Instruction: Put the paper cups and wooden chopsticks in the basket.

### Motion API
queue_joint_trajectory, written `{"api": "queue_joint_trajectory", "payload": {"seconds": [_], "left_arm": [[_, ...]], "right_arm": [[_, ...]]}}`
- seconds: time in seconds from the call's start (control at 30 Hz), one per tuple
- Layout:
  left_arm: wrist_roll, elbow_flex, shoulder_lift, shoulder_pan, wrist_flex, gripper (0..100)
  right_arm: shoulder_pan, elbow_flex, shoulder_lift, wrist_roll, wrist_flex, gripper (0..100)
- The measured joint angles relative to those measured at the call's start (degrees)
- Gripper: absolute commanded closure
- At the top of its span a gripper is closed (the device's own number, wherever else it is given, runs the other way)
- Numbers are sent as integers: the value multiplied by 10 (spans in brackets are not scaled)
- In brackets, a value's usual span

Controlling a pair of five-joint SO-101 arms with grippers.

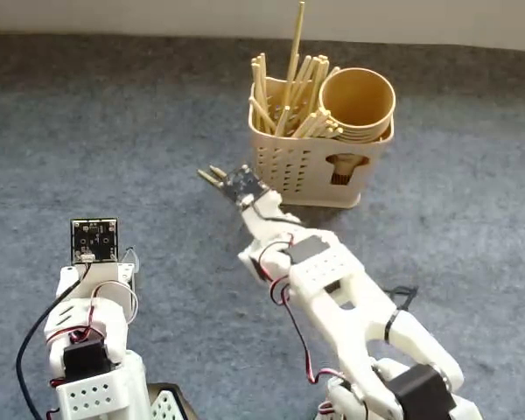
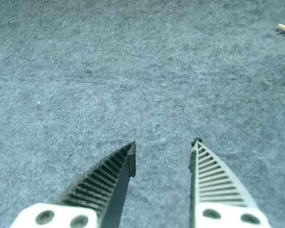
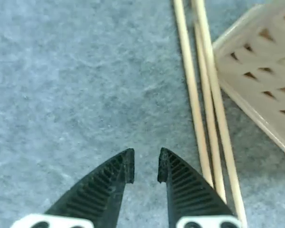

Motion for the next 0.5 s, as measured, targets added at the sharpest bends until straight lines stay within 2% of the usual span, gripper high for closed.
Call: {"api": "queue_joint_trajectory", "payload": {"seconds": [0.17,0.5], "left_arm": [[0,0,0,0,0,812],[0,0,0,0,0,812]], "right_arm": [[30,-52,63,7,14,907],[53,-63,100,82,14,907]]}}
